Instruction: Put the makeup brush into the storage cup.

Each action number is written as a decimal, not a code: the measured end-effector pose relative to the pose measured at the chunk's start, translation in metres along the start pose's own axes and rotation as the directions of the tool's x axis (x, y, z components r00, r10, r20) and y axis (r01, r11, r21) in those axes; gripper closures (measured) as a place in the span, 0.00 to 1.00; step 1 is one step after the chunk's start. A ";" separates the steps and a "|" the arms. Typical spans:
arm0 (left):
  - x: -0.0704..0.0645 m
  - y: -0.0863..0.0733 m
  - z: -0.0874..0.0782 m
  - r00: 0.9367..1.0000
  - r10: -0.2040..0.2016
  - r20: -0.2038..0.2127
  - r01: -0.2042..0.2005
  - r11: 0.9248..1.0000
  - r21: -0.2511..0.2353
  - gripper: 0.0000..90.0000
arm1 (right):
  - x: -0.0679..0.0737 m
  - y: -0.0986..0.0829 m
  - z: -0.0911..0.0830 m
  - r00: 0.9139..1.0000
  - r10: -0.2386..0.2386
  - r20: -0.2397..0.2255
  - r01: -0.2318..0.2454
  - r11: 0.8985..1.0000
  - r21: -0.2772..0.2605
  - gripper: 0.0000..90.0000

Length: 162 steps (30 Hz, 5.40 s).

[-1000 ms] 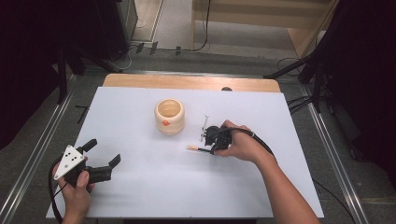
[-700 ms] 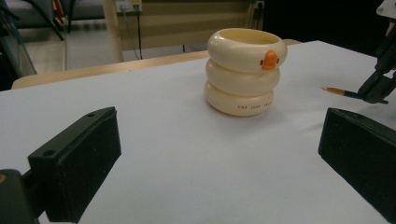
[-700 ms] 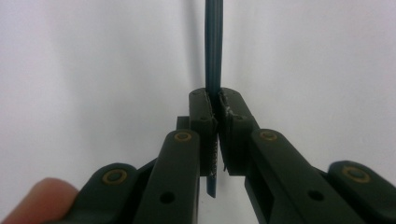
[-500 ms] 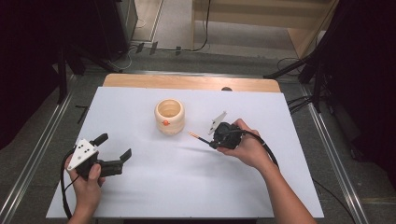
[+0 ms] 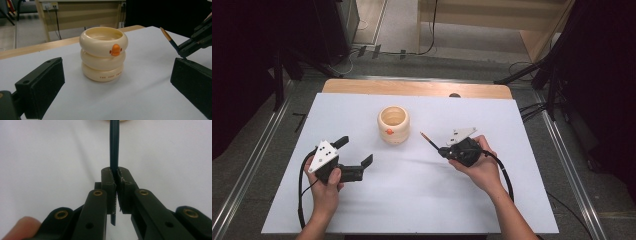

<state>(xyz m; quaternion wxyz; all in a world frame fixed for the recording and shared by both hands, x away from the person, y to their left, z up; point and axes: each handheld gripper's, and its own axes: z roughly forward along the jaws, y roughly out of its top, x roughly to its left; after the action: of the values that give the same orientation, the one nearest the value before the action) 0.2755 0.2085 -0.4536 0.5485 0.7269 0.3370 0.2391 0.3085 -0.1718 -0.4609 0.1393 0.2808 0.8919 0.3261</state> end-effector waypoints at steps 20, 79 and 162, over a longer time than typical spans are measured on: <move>-0.024 0.024 0.040 0.998 0.013 0.059 -0.011 1.000 -0.029 0.00 | 0.013 -0.018 -0.014 0.990 0.137 0.023 -0.128 0.965 -0.231 0.96; -0.070 0.040 0.062 0.938 -0.050 0.342 0.072 0.996 -0.053 0.37 | 0.061 -0.008 -0.009 0.981 0.150 -0.124 -0.191 0.868 -0.458 0.95; -0.021 0.079 0.065 0.965 -0.012 0.261 0.020 0.999 -0.030 0.94 | 0.009 -0.132 -0.067 0.903 0.410 0.130 -0.282 0.792 -0.541 0.00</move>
<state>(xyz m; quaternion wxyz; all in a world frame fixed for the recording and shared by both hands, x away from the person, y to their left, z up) 0.3263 0.1384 -0.3962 0.6017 0.7402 0.2640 0.1425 0.2187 -0.2833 -0.4986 0.2526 0.4306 0.6826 0.5336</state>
